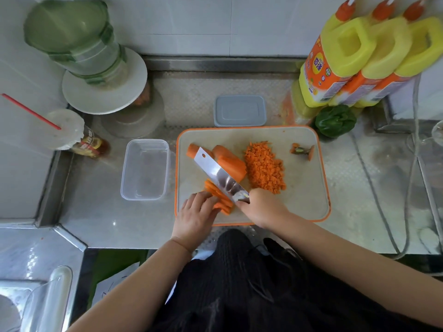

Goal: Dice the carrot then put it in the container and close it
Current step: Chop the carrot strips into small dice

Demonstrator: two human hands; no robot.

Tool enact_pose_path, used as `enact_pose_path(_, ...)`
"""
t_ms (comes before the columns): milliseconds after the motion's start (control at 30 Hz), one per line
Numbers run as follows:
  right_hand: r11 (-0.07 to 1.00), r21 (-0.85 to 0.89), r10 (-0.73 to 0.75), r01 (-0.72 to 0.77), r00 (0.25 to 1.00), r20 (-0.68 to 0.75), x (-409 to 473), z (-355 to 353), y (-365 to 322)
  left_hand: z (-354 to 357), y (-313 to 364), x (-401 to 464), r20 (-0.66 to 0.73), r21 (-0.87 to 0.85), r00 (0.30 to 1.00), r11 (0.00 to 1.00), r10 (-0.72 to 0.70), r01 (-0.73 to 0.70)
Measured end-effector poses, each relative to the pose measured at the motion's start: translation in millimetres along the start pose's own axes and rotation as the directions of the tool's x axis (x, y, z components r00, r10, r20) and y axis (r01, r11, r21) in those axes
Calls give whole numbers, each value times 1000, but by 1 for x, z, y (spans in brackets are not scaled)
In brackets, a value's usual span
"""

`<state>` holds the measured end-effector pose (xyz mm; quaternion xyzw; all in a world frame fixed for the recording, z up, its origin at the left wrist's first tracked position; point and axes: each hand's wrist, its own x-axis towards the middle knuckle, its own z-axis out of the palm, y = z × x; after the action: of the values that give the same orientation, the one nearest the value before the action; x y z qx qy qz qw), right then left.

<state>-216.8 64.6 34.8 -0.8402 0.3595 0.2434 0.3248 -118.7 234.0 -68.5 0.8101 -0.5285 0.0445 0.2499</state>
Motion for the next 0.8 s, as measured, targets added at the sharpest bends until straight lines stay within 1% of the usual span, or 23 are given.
enact_pose_path(67,1000,-15,-22,22,1000,-10,-2,1,1,-6,4,4,-1,64,997,995,74,-74)
enact_pose_path(167,999,14,-35,34,999,18,-3,5,1,-10,7,10,77,137,983,975,166,-176)
enact_pose_path(267,997,78,-19,19,1000,-2,-2,4,2,-12,3,9,95,149,979,970,178,-191)
enact_pose_path(333,996,83,-26,27,1000,-17,-2,0,5,-13,-1,7,103,146,981,974,162,-176)
enact_pose_path(433,998,6,-66,67,996,-63,-7,-5,11,-19,-1,10,60,74,995,994,76,-80)
enact_pose_path(467,996,-21,-88,87,993,-82,-10,-6,14,-23,0,13,14,30,999,999,34,-34)
enact_pose_path(533,987,-86,-146,137,983,-112,-15,-4,19,-37,6,21,-130,-76,989,995,-73,63)
enact_pose_path(600,967,-178,-208,183,970,-128,-19,3,23,-54,12,34,-291,-208,930,964,-222,165)
enact_pose_path(633,956,-213,-234,204,964,-129,-21,7,24,-63,15,43,-337,-264,892,940,-301,218)
enact_pose_path(667,947,-231,-254,221,959,-125,-22,11,25,-72,19,52,-342,-300,864,915,-368,271)
enact_pose_path(700,942,-235,-271,238,955,-119,-24,14,26,-79,21,62,-291,-327,862,890,-414,317)
enact_pose_path(733,940,-231,-282,251,953,-114,-25,16,26,-85,23,72,-178,-354,880,863,-441,361)
enact_pose_path(767,939,-221,-294,265,949,-112,-26,16,25,-90,24,80,-6,-372,896,833,-444,410)
enact_pose_path(800,937,-210,-308,280,944,-115,-26,17,25,-93,25,88,186,-351,891,818,-415,455)
